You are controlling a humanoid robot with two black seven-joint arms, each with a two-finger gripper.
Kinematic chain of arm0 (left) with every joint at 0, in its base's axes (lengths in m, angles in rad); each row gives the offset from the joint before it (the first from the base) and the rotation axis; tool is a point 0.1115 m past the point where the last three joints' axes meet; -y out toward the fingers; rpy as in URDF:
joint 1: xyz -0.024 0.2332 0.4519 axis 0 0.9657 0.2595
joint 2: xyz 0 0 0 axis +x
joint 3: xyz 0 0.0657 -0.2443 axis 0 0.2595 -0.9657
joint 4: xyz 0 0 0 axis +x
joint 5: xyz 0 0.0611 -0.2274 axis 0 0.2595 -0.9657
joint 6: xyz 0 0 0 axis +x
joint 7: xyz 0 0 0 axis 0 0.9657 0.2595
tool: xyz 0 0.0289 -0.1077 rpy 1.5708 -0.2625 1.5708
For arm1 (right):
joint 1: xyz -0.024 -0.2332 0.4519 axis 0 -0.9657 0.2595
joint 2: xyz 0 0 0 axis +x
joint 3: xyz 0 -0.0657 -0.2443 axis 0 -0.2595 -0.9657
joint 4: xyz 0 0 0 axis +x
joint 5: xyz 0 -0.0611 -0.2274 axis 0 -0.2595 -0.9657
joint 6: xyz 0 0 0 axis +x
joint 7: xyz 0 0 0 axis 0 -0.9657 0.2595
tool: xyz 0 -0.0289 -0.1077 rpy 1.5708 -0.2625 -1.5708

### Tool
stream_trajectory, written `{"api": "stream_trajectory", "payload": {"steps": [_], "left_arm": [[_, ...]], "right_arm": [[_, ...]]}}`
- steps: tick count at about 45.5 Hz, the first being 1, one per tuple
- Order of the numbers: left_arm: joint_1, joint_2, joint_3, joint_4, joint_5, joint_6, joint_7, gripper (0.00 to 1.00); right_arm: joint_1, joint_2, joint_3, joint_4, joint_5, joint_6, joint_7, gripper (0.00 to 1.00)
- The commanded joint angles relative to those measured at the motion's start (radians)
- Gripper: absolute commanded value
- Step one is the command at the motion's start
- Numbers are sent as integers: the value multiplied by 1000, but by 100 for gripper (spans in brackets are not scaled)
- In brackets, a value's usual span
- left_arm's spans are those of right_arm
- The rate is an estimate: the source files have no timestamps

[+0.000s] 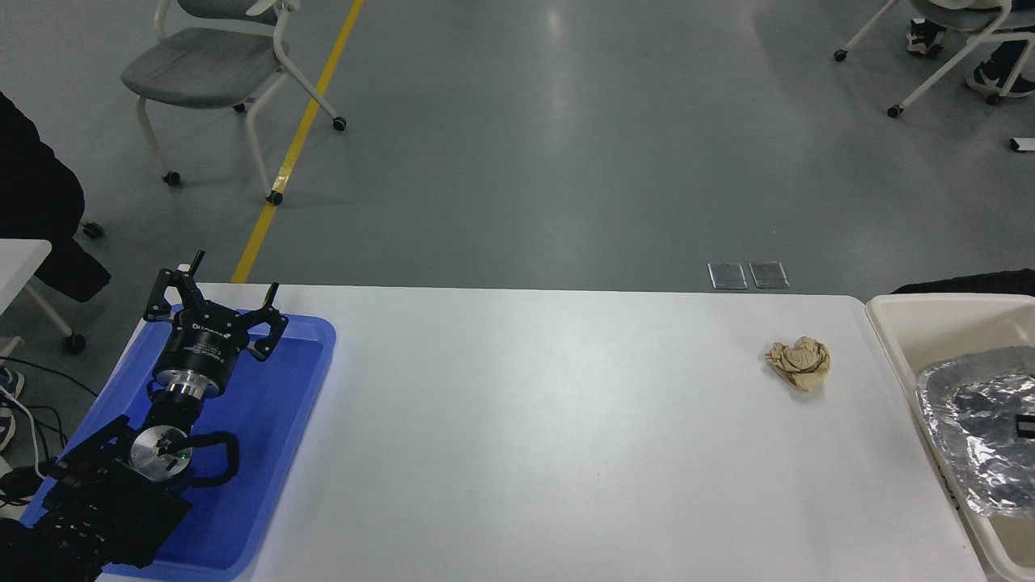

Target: Pick up foil plate and place in dustbin

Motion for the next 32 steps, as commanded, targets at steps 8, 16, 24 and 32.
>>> {"api": "stream_trajectory", "payload": {"steps": [8,16,24,32], "left_arm": [[-1,-2,0,-3,0,0,0,100],[-3,-2,0,0,0,0,0,100],[-3,-3,0,-3,0,0,0,100],[-3,-3,0,-3,0,0,0,100]], "right_arm": [[116,-2,-30,10,-1,6,7,100],[307,-60,-147,101,0,40,12,100],[624,-140,-282,430,-10,118,9,100],[989,-155,-481,818,2,198,9,100]]}}
